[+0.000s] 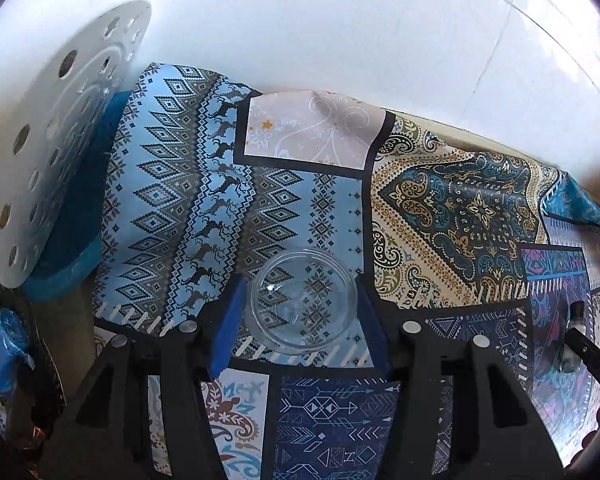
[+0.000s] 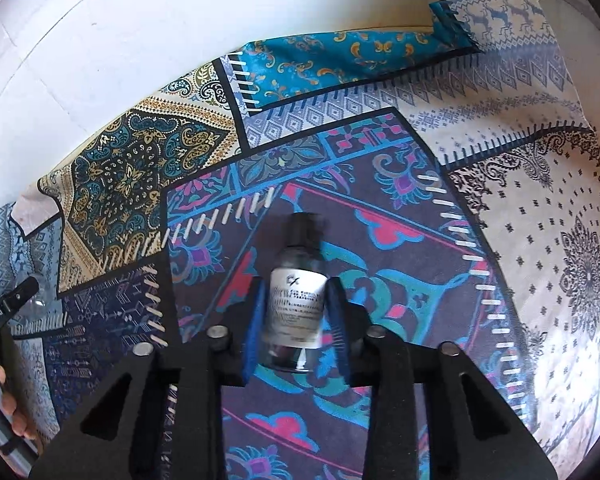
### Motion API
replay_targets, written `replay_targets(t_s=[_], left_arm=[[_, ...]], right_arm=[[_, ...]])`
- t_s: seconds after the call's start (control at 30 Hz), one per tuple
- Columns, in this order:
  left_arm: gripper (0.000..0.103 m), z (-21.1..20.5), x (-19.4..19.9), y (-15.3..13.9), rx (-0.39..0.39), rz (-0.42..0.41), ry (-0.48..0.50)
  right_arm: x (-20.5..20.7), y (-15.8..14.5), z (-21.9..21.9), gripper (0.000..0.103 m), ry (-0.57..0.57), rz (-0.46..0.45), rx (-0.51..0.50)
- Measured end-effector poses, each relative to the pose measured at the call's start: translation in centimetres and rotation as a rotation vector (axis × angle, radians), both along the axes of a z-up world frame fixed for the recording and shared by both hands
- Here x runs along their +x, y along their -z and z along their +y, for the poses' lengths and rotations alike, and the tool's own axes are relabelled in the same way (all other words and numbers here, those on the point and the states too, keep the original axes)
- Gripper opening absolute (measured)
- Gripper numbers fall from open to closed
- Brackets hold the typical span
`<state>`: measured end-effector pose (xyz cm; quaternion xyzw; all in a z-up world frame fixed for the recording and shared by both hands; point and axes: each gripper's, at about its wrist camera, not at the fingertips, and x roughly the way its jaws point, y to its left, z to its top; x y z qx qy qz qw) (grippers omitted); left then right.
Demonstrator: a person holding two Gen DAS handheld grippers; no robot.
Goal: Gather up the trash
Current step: 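Grasp the clear black-capped bottle with the right tool while the left tool grasps the clear cup, then lift bottle and cup off the counter and carry them down over the bin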
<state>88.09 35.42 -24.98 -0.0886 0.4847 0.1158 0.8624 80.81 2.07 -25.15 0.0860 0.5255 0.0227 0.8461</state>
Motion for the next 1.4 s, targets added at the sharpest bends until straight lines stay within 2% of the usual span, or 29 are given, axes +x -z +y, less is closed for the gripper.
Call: replay_targets(t_s=[0.1,0.27,0.5,0.63,0.73,1.03,1.2,1.4], left_arm=[[0.053,-0.7,-0.7,-0.5,0.002,-0.002,0.010],[0.053,-2.7,-2.4,-2.3,0.053,-0.027,0.041],[0.053,-6.9,-7.4,-3.8,0.091,-0.049,0.053],[0.053,-10.1,-11.5,-5.3,0.103,-0.087,0.046],[0.053,-12.6,-15.4,-6.6,0.144,-0.112,0.023],[0.053,-18.3,-26.6,-8.3,0.128,-0.129,-0.055],[0.053,-20.9,-31.9,-9.2,0.097,-0.146,-0.053],[0.053,-22.8,-36.3,-9.2,0.070,-0.152,-0.028]], right_arm=[[-1.1,-0.1,-1.1,0.026,-0.001,0.003,0.005],[-4.2,-0.7,-3.0,0.025,-0.023,-0.003,0.018],[-7.5,-3.3,-4.8,0.025,-0.113,-0.062,0.013],[-9.3,-5.0,-6.0,0.025,-0.169,-0.100,0.026],[-11.6,-6.0,-7.5,0.025,-0.213,-0.119,0.037],[-18.8,-8.1,-11.9,0.025,-0.344,-0.162,0.035],[-22.2,-9.0,-13.8,0.025,-0.365,-0.192,0.030],[-26.3,-10.2,-15.6,0.026,-0.335,-0.224,0.044]])
